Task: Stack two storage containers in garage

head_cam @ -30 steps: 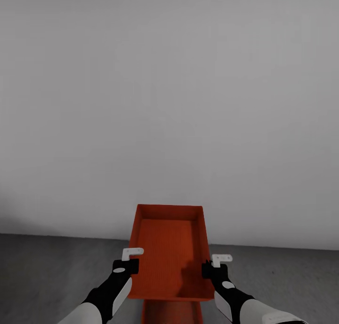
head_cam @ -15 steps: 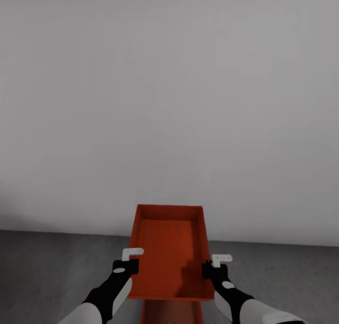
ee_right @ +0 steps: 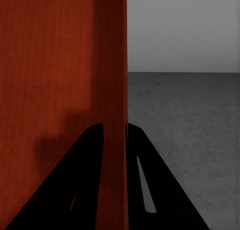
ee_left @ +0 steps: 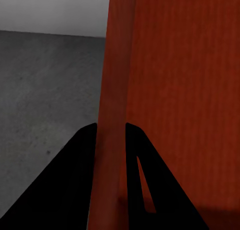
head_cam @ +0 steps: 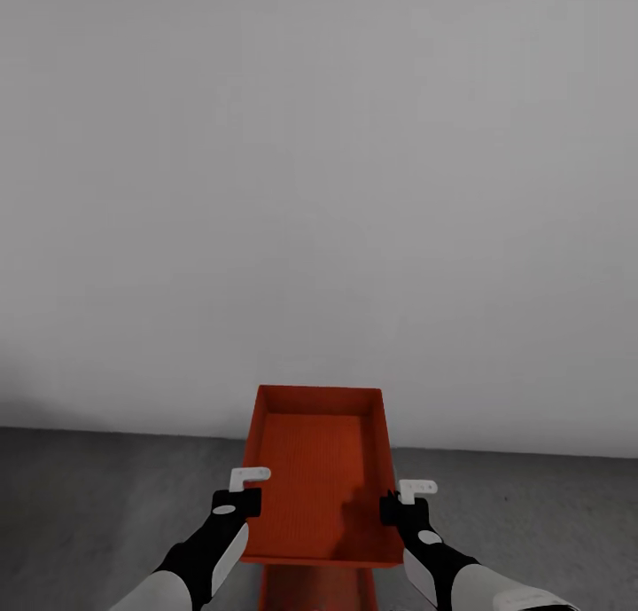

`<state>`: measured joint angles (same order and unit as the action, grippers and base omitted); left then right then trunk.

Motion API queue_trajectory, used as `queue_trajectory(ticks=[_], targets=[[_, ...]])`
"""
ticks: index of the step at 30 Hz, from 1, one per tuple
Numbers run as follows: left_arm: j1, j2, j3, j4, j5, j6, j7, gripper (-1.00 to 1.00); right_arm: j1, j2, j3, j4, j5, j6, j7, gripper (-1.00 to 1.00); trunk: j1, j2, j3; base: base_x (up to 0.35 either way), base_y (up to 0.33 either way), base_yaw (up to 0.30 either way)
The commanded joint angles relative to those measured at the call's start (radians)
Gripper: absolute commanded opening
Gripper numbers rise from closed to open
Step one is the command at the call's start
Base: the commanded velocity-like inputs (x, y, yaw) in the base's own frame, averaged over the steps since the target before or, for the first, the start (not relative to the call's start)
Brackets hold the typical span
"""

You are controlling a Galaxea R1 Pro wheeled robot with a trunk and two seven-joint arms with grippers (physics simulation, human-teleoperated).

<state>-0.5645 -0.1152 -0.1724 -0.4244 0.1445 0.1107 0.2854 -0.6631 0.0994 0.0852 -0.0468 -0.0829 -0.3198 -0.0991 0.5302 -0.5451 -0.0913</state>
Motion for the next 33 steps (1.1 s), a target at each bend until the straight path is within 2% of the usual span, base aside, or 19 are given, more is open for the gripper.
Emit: queue_trajectory(ticks=[1,33], targets=[[0.0,0.005,0.031,0.0,0.02,0.006,0.011,-1.0,-0.001,-0.012,-0.044,-0.002,-0.003,-0.047,0.004,-1.0,0.0,-0.002,-0.004,0.0,-0.002,0.0],[-0.001,0.005,0.03,0.004,0.02,0.006,0.011,-1.0,-0.001,-0.012,-0.044,-0.002,-0.003,-0.047,0.004,-1.0,0.0,-0.002,-0.054,0.0,0.0,0.0]])
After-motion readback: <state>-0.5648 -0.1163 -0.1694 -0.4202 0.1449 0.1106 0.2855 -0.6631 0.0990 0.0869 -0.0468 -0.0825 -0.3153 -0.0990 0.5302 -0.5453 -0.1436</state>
